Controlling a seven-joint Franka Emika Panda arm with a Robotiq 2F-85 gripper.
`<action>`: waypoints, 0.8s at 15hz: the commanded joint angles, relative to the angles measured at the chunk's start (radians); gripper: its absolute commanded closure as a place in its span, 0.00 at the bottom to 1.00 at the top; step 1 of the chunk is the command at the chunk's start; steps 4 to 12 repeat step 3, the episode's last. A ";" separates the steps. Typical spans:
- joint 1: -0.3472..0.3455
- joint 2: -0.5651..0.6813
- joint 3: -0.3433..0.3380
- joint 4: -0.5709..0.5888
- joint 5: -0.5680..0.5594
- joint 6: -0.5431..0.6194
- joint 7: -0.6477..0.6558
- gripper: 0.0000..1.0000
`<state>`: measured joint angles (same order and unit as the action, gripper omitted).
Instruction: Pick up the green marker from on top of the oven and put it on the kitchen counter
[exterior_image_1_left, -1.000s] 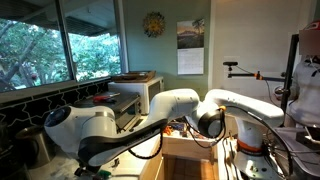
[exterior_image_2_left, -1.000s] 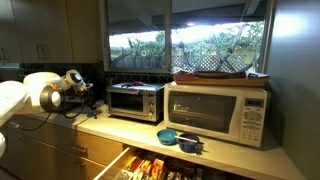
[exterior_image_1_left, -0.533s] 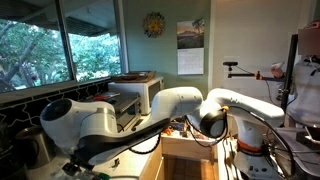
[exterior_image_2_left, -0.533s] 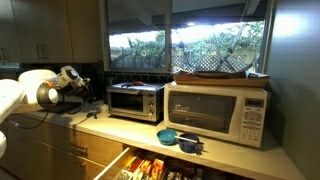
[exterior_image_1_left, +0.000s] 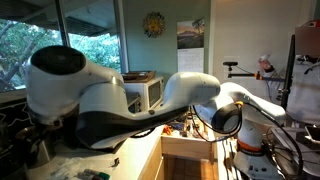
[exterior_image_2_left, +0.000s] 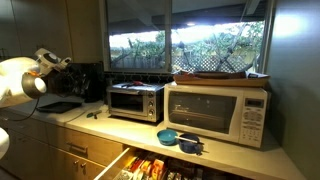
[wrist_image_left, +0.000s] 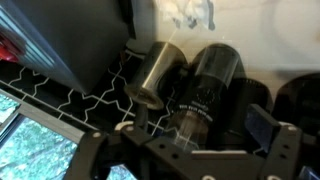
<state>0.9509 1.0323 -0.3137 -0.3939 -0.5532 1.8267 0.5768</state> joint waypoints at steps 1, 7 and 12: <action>0.008 -0.021 -0.059 0.003 -0.038 0.126 0.107 0.00; 0.004 -0.025 -0.046 0.004 -0.027 0.116 0.072 0.00; 0.004 -0.025 -0.046 0.004 -0.027 0.116 0.072 0.00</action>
